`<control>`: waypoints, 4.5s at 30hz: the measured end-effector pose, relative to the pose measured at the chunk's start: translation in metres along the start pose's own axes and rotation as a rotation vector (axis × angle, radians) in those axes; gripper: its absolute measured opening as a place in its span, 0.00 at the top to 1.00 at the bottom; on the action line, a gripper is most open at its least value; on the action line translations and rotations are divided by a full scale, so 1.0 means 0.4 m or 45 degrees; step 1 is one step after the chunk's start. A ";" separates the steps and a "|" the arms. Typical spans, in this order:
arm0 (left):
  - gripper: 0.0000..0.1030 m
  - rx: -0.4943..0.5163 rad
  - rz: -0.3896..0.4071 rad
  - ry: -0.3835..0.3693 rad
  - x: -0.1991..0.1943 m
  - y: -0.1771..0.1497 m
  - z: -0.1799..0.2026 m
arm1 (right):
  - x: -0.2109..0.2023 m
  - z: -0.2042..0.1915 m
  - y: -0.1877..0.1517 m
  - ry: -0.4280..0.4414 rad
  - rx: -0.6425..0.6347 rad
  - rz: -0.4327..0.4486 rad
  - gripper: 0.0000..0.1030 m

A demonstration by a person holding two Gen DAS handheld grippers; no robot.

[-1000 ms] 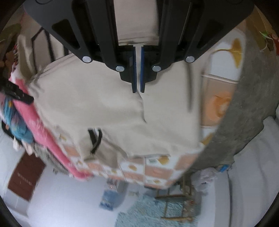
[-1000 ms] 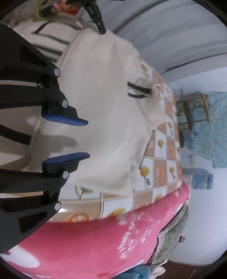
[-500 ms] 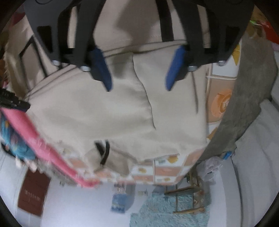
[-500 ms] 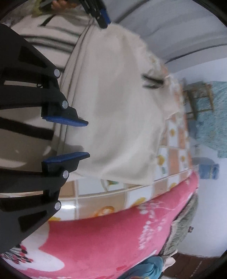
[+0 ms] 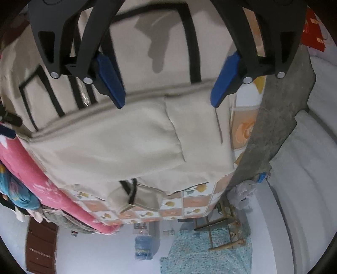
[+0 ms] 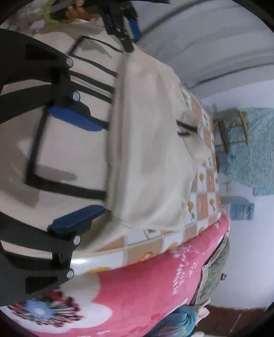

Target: Fold large clothes

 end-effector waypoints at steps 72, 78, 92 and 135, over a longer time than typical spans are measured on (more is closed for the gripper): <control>0.07 -0.136 -0.183 0.043 0.019 -0.216 0.091 | -0.021 -0.077 -0.244 -0.126 -0.054 -0.112 0.06; 0.07 -0.136 -0.183 0.043 0.019 -0.218 0.090 | -0.026 -0.090 -0.263 -0.133 -0.079 -0.103 0.07; 0.07 -0.134 -0.178 0.039 0.018 -0.214 0.088 | -0.037 -0.094 -0.258 -0.041 -0.036 -0.103 0.06; 0.15 -0.203 -0.131 0.019 -0.240 -0.505 -0.102 | 0.005 -0.108 -0.271 -0.055 -0.084 -0.130 0.06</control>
Point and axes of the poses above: each gripper's, at about its wrist camera, not at the fingertips, and x roughly the way its jaws point, z to its right, y to its top, the point moved 3 cm from there along x, roughly the way its jaws point, and after that the axes turned 1 degree about x, right-handed, at the moved point
